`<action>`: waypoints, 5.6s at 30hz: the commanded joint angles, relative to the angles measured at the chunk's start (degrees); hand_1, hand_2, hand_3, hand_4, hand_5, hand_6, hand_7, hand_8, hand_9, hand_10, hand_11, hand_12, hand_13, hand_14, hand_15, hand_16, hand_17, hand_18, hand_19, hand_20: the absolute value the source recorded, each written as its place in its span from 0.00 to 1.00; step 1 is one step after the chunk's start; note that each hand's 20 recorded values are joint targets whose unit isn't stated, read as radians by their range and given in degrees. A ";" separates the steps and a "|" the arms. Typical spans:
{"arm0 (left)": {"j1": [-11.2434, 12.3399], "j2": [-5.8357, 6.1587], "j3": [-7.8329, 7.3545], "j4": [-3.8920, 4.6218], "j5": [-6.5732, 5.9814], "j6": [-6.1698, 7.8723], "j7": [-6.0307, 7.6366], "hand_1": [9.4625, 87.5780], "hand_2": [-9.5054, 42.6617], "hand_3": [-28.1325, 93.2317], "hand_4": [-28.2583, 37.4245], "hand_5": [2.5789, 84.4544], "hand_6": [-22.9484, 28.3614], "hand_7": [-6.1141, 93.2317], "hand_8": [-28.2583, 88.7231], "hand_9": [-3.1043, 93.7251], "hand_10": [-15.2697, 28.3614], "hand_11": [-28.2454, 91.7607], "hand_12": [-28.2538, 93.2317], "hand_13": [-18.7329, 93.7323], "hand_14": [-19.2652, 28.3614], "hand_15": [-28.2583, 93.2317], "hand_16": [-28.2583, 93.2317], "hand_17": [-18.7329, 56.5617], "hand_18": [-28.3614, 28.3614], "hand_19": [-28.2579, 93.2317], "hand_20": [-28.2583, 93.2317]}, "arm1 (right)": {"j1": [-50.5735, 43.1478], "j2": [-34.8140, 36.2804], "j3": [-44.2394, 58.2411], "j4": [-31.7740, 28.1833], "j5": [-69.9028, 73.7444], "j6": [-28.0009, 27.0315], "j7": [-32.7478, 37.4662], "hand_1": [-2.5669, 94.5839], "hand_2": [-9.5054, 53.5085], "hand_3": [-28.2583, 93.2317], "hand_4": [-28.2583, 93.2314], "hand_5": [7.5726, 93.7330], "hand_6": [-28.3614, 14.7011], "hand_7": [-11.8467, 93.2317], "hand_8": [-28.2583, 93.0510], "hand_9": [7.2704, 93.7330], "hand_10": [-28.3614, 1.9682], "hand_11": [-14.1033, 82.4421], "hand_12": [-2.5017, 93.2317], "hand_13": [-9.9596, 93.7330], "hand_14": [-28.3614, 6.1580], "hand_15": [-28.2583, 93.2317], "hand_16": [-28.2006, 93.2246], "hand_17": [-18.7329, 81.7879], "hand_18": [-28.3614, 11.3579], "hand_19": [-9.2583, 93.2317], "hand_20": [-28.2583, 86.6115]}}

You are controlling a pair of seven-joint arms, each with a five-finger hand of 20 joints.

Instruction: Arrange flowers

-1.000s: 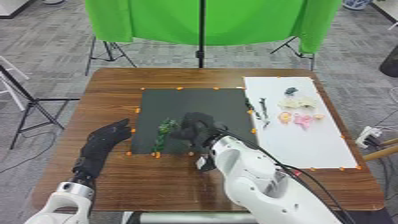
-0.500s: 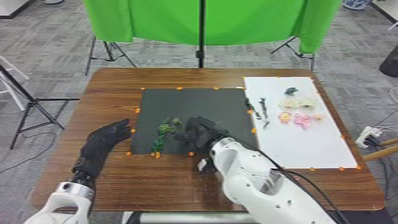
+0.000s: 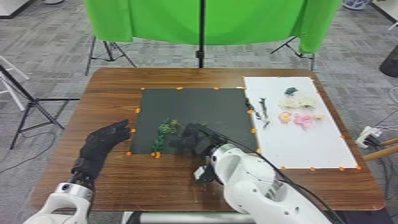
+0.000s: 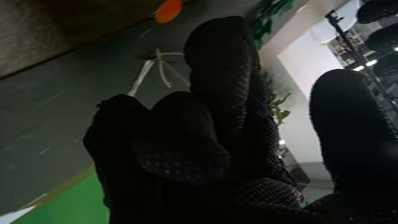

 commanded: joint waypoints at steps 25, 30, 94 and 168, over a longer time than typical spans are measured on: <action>0.16 -0.40 0.04 0.36 0.27 -1.22 -0.47 0.20 0.14 0.79 0.09 0.51 0.56 0.14 0.20 0.45 0.67 0.37 0.31 0.43 0.79 0.44 0.22 0.27 0.75 0.34 0.40 | -0.13 1.85 1.49 0.42 -0.79 2.60 0.67 0.25 0.30 0.75 0.11 0.77 0.61 0.25 0.16 0.93 0.45 0.62 0.29 0.98 0.66 0.77 0.48 0.88 0.40 1.00 0.78; -0.27 -0.46 0.13 0.46 0.27 -1.29 -0.72 0.20 0.14 0.79 0.09 0.51 0.56 0.14 0.20 0.45 0.67 0.37 0.31 0.43 0.79 0.44 0.22 0.28 0.75 0.34 0.40 | -0.46 2.03 1.79 -0.30 -0.77 2.60 0.56 0.25 0.30 0.75 0.11 0.77 0.61 0.24 0.16 0.93 0.45 0.62 0.29 0.98 0.66 0.77 0.48 0.88 0.40 1.00 0.78; 0.47 -0.64 -0.44 -0.09 0.37 -1.27 -0.85 0.22 0.11 0.78 0.12 0.51 0.57 0.14 0.20 0.45 0.67 0.37 0.32 0.43 0.79 0.44 0.22 0.27 0.76 0.34 0.40 | 3.78 9.82 10.30 13.02 -20.84 8.75 6.27 0.93 0.00 0.00 0.68 0.83 0.59 0.44 0.42 0.94 0.56 0.70 0.29 1.00 0.77 0.79 0.48 0.93 0.48 1.00 0.79; 0.90 -0.72 -0.50 -0.35 0.26 -2.78 -0.56 0.22 0.12 0.78 0.12 0.51 0.57 0.14 0.20 0.45 0.67 0.37 0.32 0.43 0.79 0.43 0.22 0.27 0.76 0.33 0.39 | -12.97 13.80 18.34 -10.26 -10.83 2.62 0.58 0.31 0.19 0.76 0.13 0.80 0.60 0.32 0.16 0.91 0.47 0.67 0.29 0.97 0.68 0.79 0.49 0.87 0.39 1.00 0.80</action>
